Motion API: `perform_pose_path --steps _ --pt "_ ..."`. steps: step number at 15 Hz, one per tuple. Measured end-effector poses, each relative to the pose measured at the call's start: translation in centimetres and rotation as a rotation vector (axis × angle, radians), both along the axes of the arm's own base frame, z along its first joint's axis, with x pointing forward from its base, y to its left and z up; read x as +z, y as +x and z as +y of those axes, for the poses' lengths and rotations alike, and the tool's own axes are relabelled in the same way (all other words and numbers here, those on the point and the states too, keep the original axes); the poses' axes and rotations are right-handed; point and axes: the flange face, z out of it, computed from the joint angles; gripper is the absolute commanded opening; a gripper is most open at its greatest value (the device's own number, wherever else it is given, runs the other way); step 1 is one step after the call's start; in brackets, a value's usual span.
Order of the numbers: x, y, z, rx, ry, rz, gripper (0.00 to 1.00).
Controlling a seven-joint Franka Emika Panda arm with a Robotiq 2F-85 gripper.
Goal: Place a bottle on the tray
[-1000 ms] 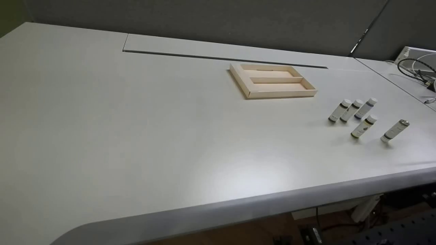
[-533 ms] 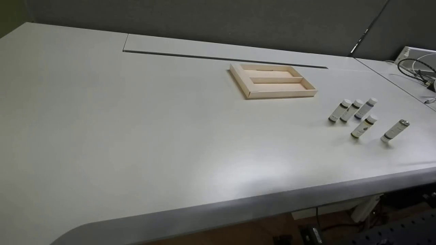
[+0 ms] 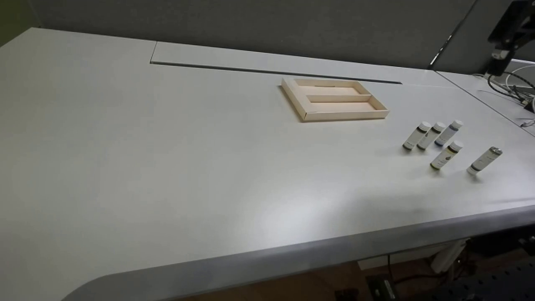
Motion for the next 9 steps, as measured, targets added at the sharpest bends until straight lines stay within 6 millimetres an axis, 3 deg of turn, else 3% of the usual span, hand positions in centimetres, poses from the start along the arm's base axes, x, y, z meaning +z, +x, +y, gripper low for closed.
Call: perform_pose_path --steps 6,9 --pt "0.6 0.2 1.0 0.025 -0.002 -0.013 1.0" --pt "-0.4 0.8 0.9 0.018 0.004 -0.081 1.0"
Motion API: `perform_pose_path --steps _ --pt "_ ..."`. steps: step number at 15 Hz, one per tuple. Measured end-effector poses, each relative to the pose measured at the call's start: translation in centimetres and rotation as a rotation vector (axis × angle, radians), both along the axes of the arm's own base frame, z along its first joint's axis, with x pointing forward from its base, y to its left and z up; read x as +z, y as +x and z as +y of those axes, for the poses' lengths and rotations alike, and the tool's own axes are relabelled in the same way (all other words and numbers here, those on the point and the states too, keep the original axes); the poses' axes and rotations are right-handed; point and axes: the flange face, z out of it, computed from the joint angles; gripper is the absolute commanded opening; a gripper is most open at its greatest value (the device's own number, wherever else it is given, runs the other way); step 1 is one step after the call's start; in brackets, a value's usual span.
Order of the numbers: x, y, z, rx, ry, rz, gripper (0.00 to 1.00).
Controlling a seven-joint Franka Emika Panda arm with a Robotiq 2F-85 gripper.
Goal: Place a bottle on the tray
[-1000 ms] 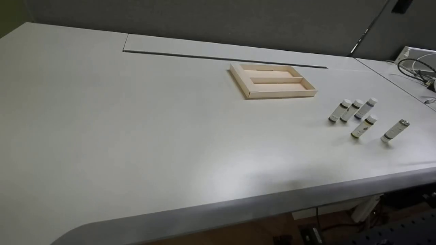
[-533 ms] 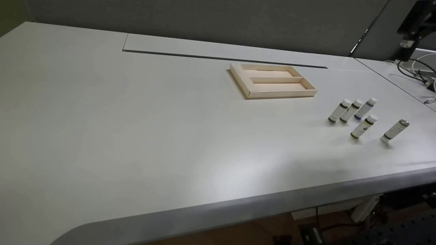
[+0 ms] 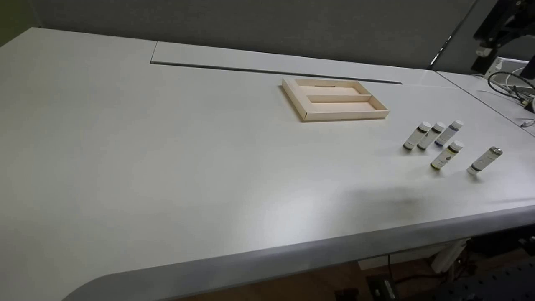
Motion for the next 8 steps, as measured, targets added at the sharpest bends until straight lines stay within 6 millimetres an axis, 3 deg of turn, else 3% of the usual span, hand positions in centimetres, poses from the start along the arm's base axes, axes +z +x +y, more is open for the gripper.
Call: perform_pose_path --steps 8 --pt "-10.4 0.2 -0.9 -0.03 0.047 -0.019 1.0"
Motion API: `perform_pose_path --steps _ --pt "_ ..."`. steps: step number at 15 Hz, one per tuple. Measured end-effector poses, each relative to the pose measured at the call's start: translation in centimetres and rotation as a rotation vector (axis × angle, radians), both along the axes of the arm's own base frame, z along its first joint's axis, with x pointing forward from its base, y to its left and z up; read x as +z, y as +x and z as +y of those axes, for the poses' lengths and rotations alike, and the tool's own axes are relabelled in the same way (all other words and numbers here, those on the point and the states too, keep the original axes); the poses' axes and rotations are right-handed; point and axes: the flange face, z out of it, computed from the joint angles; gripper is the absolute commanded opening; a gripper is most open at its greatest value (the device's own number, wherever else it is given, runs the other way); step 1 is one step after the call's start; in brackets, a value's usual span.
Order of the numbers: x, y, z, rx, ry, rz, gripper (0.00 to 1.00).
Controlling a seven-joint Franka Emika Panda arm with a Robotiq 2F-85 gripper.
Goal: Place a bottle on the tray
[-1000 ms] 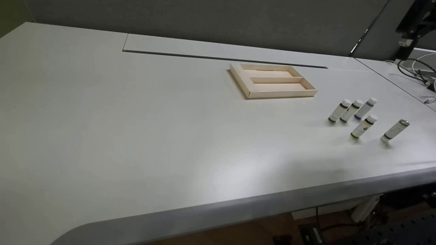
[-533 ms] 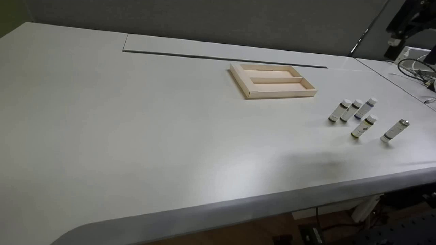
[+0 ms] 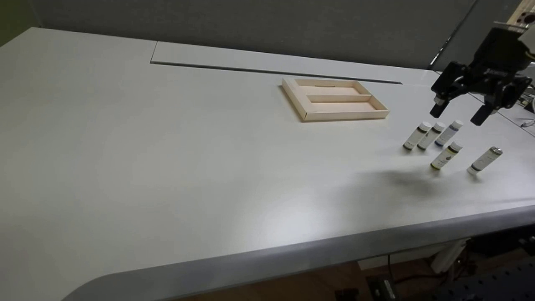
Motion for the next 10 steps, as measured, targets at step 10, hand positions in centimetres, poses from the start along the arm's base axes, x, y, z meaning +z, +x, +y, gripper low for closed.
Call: perform_pose_path --steps 10 --pt "-5.3 -1.4 -3.2 0.01 -0.047 0.061 1.0"
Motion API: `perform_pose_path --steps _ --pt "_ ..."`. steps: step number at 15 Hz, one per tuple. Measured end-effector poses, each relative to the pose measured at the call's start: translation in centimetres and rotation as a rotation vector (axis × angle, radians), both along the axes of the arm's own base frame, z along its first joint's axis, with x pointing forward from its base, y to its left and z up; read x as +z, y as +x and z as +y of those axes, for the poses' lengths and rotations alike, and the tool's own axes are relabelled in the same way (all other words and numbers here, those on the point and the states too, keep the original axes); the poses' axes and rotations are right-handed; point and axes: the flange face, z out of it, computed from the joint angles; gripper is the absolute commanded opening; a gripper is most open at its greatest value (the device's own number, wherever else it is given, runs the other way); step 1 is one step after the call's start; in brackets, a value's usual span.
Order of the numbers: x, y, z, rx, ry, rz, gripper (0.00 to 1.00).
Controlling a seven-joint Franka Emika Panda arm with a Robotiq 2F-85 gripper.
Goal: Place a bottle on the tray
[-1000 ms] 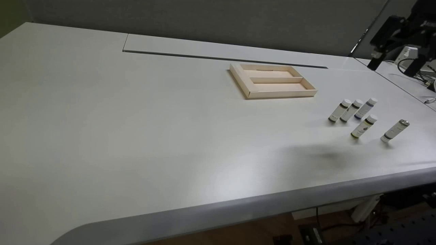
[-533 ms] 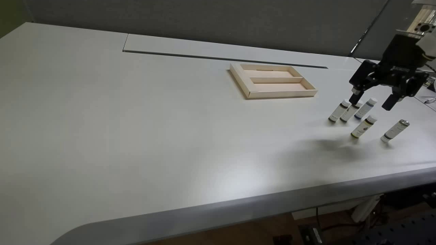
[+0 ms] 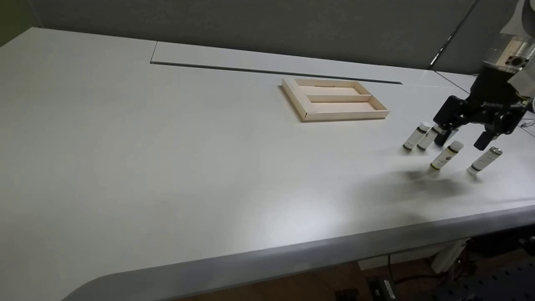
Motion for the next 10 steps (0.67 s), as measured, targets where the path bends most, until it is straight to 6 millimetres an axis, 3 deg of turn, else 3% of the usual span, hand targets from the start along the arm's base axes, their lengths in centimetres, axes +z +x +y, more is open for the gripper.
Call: perform_pose_path --steps 2,3,5,10 --pt "-0.6 -0.1 -0.4 0.002 -0.008 -0.002 0.96" --pt "-0.9 -0.1 -0.6 0.004 -0.012 -0.001 0.73" --pt "-1.4 -0.1 -1.0 0.004 -0.018 -0.008 0.71" --pt "-2.2 0.1 -1.2 0.004 -0.027 -0.041 0.34"
